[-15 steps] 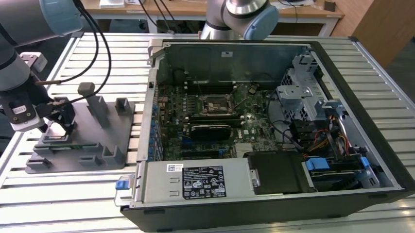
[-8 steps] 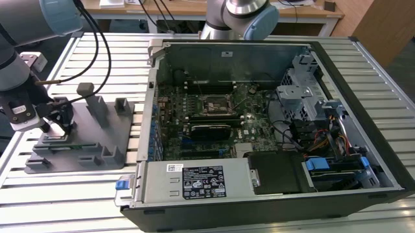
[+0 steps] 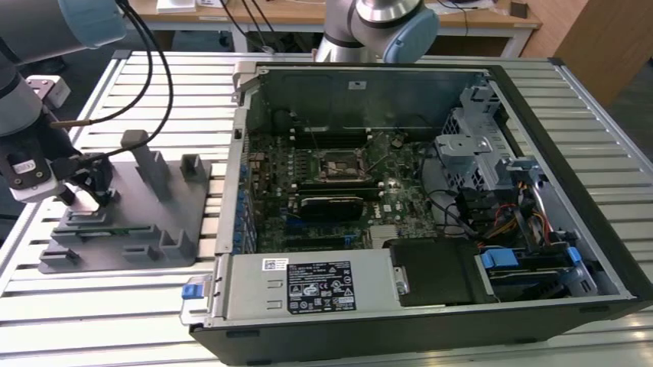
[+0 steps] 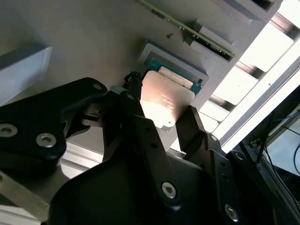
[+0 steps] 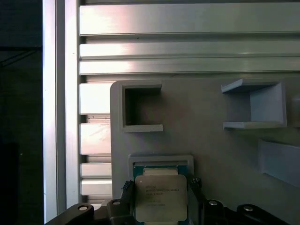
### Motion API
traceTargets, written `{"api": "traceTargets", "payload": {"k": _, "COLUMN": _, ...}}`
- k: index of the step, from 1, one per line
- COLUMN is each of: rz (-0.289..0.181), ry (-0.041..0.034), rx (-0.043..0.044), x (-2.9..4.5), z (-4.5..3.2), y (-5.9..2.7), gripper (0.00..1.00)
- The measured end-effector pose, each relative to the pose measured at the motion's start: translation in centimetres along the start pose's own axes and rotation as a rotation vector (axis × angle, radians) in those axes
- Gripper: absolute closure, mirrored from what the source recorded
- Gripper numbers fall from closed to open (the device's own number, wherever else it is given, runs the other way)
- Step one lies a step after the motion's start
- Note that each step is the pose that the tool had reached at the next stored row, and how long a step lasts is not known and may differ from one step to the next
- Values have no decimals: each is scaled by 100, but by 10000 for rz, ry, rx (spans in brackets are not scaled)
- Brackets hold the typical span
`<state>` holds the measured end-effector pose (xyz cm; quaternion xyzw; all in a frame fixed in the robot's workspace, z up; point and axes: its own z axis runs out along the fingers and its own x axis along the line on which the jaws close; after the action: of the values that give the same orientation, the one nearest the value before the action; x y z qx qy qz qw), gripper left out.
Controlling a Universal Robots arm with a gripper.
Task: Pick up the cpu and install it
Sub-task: 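Pick up the cpu and move it towards the insertion slot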
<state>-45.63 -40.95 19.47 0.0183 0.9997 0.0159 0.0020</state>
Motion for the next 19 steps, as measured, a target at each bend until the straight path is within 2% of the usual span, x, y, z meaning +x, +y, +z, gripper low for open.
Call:
{"api": "traceTargets", "payload": {"k": 6, "rz": 0, "ry": 2, "rx": 1, "x": 0, "z": -4, "y": 0, "gripper": 46}}
{"api": "traceTargets", "payload": {"k": 19, "rz": 0, "ry": 3, "rx": 2, "x": 0, "z": -100, "y": 3, "gripper": 46}}
